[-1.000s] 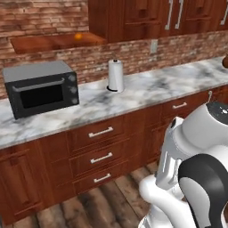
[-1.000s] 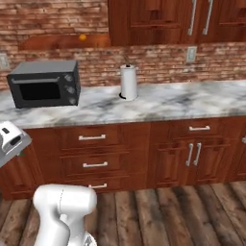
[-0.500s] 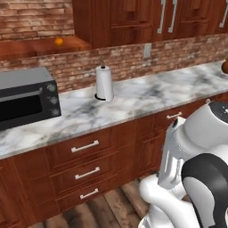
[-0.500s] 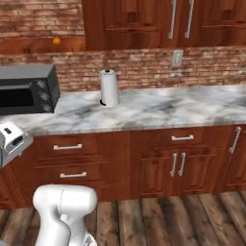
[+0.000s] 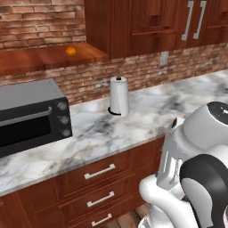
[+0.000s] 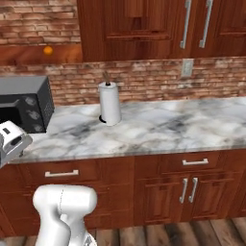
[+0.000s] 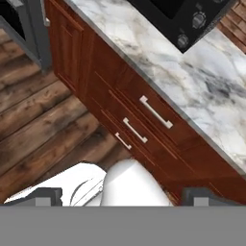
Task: Pick the tangerines from the cabinet and place them in one bowl. Pick the lime from the sink and place it in the other bowl.
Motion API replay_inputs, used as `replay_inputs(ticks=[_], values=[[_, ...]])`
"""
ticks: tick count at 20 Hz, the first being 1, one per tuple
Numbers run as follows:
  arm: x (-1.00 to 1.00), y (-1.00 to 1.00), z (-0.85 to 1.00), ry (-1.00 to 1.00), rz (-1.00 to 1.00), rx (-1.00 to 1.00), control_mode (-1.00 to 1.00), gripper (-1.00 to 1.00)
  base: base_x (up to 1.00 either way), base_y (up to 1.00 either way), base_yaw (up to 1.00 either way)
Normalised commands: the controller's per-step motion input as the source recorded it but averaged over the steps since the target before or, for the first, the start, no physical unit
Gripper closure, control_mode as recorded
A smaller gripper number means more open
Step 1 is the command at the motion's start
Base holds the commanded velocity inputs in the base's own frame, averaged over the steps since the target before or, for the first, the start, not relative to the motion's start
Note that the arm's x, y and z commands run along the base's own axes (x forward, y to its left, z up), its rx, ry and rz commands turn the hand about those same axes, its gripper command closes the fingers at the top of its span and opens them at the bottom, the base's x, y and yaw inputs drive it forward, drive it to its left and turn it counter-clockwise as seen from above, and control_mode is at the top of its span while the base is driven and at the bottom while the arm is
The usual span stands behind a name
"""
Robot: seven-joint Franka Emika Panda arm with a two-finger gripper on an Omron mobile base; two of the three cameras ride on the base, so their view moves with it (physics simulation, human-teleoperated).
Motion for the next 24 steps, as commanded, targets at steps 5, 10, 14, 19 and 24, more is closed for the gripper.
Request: replay_inputs(ticks=[5,10,14,19,24], values=[[0.0,0.0,0.0,0.0,0.0,0.0,1.0,-1.0,0.71,0.09,0.0],[0.49,0.22,0.61,-0.03,-0.01,0.05,-1.0,-1.0,0.0,0.0,0.0],[0.33,0.17,0.88,-0.01,-0.05,0.04,-1.0,-1.0,0.0,0.0,0.0],[0.2,0.18,0.94,-0.04,-0.08,0.03,-1.0,-1.0,0.0,0.0,0.0],[0.18,0.22,0.89,-0.12,-0.11,0.03,-1.0,-1.0,0.0,0.0,0.0]])
